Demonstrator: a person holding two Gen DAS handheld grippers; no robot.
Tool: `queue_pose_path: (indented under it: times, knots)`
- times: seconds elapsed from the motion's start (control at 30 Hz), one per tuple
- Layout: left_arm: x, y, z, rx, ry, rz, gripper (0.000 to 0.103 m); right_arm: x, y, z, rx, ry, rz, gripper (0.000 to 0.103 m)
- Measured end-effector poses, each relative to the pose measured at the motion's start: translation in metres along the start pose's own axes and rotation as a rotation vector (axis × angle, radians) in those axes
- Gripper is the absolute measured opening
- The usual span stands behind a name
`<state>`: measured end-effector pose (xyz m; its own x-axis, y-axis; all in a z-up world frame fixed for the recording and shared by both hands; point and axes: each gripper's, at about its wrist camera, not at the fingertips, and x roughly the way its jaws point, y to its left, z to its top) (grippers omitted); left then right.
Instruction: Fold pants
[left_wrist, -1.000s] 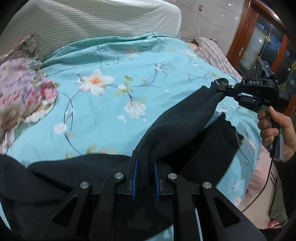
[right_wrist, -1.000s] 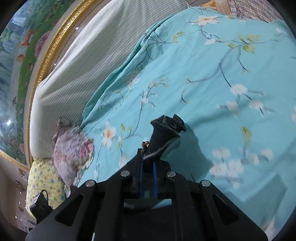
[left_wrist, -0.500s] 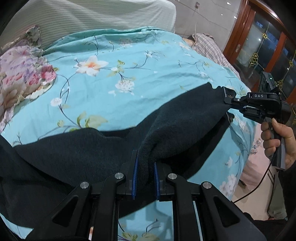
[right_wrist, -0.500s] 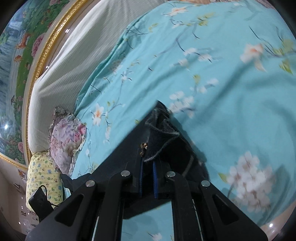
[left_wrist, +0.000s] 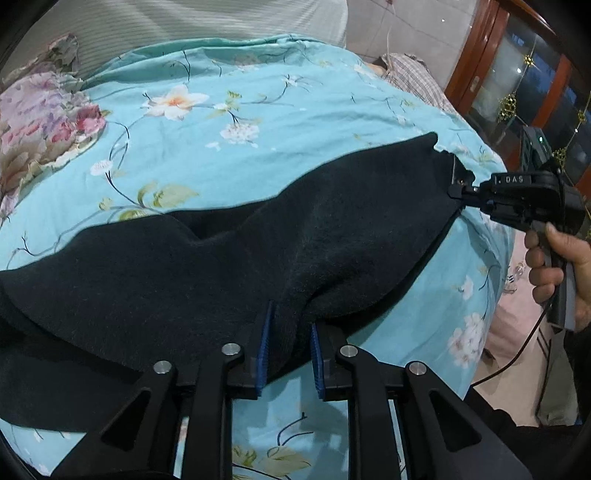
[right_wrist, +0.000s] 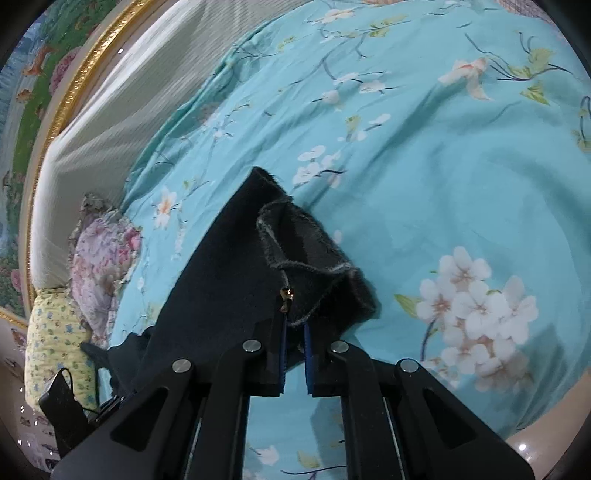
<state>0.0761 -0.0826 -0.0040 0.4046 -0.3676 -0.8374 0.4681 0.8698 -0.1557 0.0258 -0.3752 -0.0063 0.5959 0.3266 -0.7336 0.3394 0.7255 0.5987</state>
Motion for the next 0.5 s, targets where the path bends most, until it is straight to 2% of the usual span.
queue_pose_path:
  times: [0.13,0.17,0.2,0.23,0.3,0.37,0.5]
  knots:
    - [0.001,0.006,-0.006,-0.033,0.010,-0.002,0.027,-0.001,0.001,-0.002,0.005,0.005,-0.019,0.016]
    - [-0.001,0.008,-0.008,-0.044,0.010,-0.006,0.032,-0.004,0.003,-0.002,0.000,-0.002,-0.024,0.018]
    - [-0.004,0.010,-0.009,-0.059,0.006,-0.014,0.036,-0.006,0.005,-0.003,-0.006,-0.012,-0.035,0.025]
    - [-0.006,0.012,-0.010,-0.068,0.002,-0.018,0.039,-0.010,0.006,-0.002,-0.012,-0.026,-0.053,0.041]
    - [-0.014,0.015,-0.013,-0.097,-0.012,-0.025,0.052,-0.020,0.009,-0.001,-0.019,-0.070,-0.080,0.063]
    - [-0.022,0.018,-0.016,-0.122,-0.029,-0.025,0.060,-0.032,0.013,-0.001,-0.031,-0.125,-0.086,0.065]
    - [-0.036,0.029,-0.026,-0.200,-0.051,-0.013,0.062,-0.043,0.029,-0.003,-0.085,-0.162,-0.051,0.065]
